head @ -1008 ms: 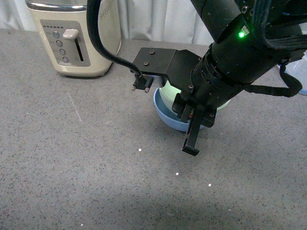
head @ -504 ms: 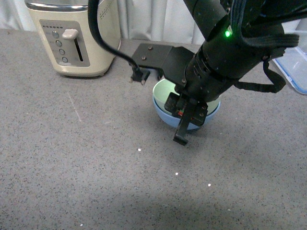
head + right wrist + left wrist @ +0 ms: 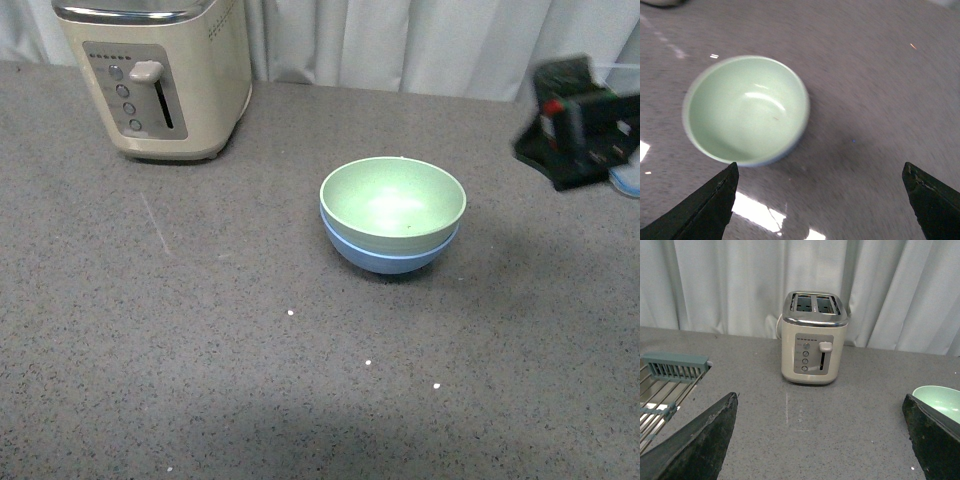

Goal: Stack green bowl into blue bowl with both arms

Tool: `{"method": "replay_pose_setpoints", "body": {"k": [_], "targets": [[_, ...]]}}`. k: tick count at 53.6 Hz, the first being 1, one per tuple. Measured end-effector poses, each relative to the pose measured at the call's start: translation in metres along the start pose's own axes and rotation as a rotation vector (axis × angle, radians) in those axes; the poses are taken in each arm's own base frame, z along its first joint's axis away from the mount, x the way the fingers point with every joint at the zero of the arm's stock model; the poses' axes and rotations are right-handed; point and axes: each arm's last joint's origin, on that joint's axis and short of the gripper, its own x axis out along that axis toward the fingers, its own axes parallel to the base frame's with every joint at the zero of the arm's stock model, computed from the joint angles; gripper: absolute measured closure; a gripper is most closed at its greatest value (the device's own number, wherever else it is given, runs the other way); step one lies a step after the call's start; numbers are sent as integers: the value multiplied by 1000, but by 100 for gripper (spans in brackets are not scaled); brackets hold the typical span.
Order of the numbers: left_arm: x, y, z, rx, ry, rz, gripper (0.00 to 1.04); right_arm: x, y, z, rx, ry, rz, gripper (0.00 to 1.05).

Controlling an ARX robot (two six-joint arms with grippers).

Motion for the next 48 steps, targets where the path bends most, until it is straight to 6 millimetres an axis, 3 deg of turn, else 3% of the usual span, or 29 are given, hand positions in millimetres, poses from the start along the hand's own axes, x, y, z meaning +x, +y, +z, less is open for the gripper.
{"method": "replay_pose_setpoints", "body": {"k": [6, 11, 16, 20, 22, 26, 41, 48], "targets": [[0, 0, 0, 0, 0, 0, 6, -17, -22, -47, 147, 14, -188, 9], [0, 0, 0, 0, 0, 0, 6, -30, -32, -71, 202, -28, -313, 9], [0, 0, 0, 0, 0, 0, 6, -32, -34, -78, 216, -33, -319, 9], [0, 0, 0, 0, 0, 0, 6, -25, -33, -94, 186, -327, -241, 26], [0, 0, 0, 0, 0, 1, 6, -36, -32, -101, 172, -504, -250, 36], [0, 0, 0, 0, 0, 0, 6, -60, -34, -92, 160, -726, -274, 54], [0, 0, 0, 0, 0, 0, 6, -81, -39, -114, 158, -722, -277, 104], [0, 0, 0, 0, 1, 0, 6, -89, -36, -121, 155, -724, -276, 104]]}}
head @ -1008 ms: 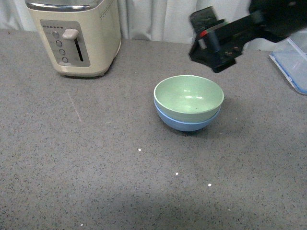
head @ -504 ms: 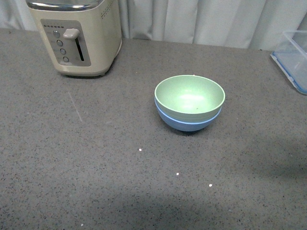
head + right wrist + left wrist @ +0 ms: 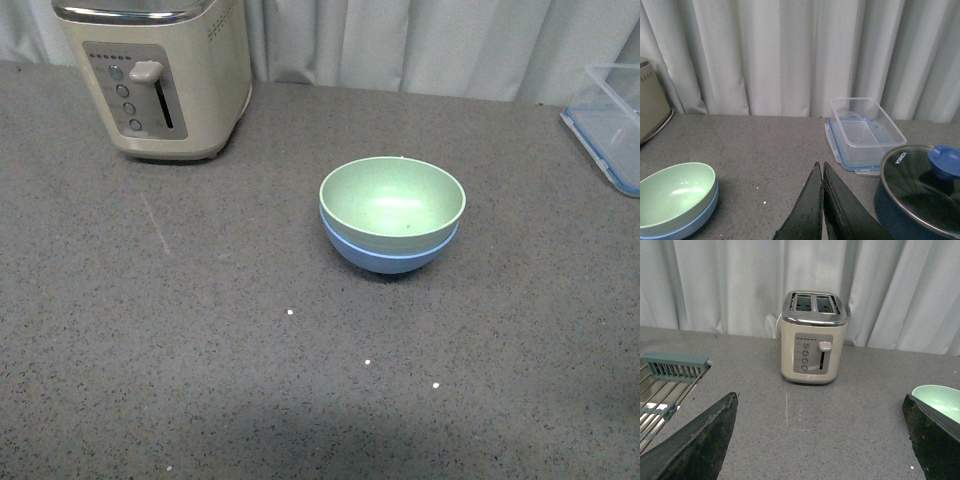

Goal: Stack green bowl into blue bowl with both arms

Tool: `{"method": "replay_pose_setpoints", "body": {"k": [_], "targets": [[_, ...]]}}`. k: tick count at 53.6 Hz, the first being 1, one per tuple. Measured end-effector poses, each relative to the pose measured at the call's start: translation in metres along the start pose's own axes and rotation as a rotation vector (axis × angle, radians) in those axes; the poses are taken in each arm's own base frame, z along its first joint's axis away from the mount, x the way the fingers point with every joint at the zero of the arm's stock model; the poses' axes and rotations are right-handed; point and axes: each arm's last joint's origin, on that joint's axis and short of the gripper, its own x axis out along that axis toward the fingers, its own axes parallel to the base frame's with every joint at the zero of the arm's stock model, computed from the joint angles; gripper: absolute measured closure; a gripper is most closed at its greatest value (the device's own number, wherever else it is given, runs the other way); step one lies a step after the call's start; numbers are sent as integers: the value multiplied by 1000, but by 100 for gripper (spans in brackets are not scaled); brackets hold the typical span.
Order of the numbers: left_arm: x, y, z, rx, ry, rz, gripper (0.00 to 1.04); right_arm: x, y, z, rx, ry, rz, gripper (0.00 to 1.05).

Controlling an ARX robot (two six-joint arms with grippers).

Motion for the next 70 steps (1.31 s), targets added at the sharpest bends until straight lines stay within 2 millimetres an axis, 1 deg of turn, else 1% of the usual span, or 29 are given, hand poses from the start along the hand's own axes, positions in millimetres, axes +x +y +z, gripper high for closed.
{"method": "replay_pose_setpoints", "body": {"k": [23, 35, 70], "targets": [[0, 0, 0, 0, 0, 0, 6, -24, 0, 4, 0, -18, 1, 104], [0, 0, 0, 0, 0, 0, 6, -33, 0, 6, 0, -23, 1, 104], [0, 0, 0, 0, 0, 0, 6, -47, 0, 6, 0, -26, 1, 104]]}}
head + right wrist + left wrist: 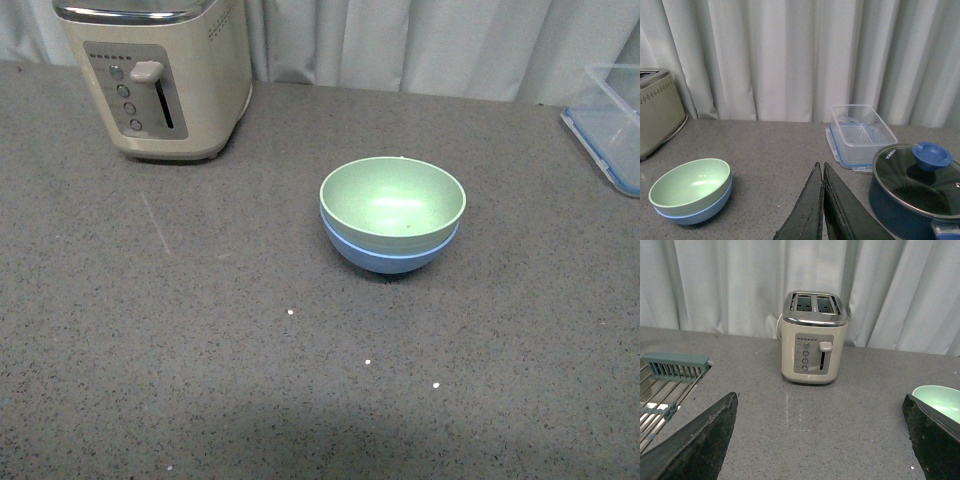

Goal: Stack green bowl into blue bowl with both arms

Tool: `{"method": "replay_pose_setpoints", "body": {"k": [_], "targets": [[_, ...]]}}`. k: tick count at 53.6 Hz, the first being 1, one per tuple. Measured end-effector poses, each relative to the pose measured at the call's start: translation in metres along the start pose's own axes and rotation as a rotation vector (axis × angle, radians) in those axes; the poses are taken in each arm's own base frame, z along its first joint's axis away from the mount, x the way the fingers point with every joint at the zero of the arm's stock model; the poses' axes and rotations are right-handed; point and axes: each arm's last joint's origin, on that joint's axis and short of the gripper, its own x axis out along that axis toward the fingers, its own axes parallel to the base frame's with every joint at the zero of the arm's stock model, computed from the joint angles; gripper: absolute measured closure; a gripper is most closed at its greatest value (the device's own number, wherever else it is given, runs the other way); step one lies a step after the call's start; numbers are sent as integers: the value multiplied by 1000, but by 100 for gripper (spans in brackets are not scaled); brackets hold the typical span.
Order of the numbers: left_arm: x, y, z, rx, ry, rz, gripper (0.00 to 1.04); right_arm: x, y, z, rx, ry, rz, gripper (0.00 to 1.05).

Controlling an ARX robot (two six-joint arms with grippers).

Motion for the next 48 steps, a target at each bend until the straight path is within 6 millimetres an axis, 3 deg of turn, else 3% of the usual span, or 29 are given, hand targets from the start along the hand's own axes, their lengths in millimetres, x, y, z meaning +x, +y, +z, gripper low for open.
{"method": "replay_pose_setpoints", "body": {"k": [18, 48], "targets": [[0, 0, 0, 0, 0, 0, 6, -11, 0, -2, -2, 4, 3, 102], [0, 0, 0, 0, 0, 0, 6, -11, 0, -3, -1, 11, 3, 11]]}}
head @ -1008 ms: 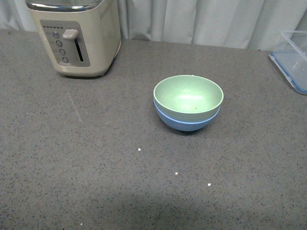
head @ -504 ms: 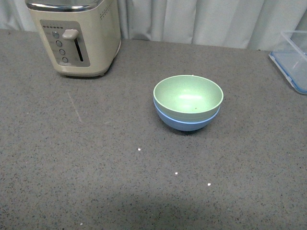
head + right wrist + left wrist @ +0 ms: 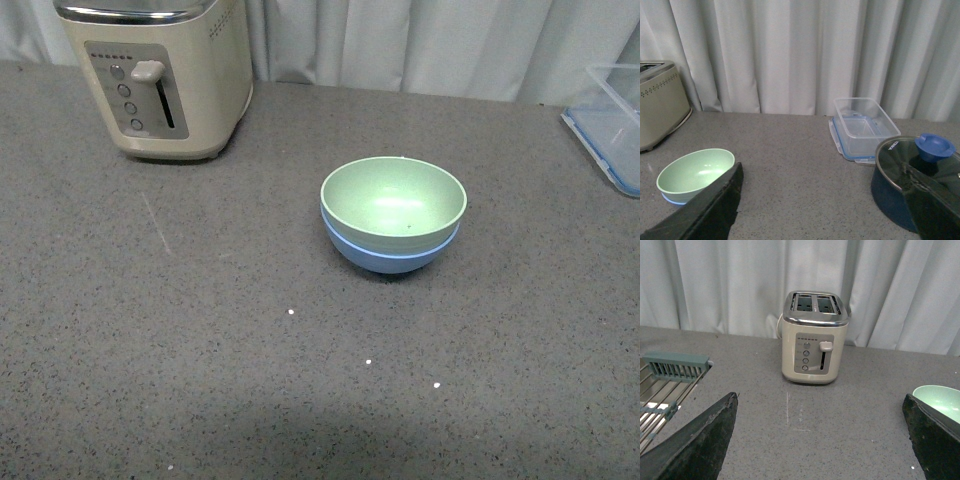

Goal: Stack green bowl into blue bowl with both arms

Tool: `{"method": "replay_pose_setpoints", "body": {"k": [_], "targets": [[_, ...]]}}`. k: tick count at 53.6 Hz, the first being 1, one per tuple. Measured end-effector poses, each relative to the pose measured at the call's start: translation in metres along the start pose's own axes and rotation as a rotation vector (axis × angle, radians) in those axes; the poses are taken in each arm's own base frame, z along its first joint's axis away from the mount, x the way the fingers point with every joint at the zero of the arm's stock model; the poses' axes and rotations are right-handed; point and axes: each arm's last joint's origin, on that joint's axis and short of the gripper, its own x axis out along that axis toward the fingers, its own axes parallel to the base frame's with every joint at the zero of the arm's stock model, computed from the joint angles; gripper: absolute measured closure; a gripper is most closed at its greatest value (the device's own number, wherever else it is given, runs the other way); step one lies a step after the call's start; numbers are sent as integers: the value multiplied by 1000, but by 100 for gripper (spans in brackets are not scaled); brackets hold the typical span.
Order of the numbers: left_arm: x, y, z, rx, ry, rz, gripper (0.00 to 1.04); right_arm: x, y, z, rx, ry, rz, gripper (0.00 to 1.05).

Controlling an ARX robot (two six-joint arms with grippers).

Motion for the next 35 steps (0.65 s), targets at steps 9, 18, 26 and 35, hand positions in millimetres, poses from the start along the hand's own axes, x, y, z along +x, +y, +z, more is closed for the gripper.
{"method": "replay_pose_setpoints", "body": {"k": [9, 18, 26, 35], "targets": [[0, 0, 0, 0, 0, 0, 6, 0, 0, 0, 0, -2, 0, 9], [0, 0, 0, 0, 0, 0, 6, 0, 0, 0, 0, -2, 0, 9], [0, 0, 0, 0, 0, 0, 6, 0, 0, 0, 0, -2, 0, 9], [0, 0, 0, 0, 0, 0, 6, 0, 0, 0, 0, -2, 0, 9]]}}
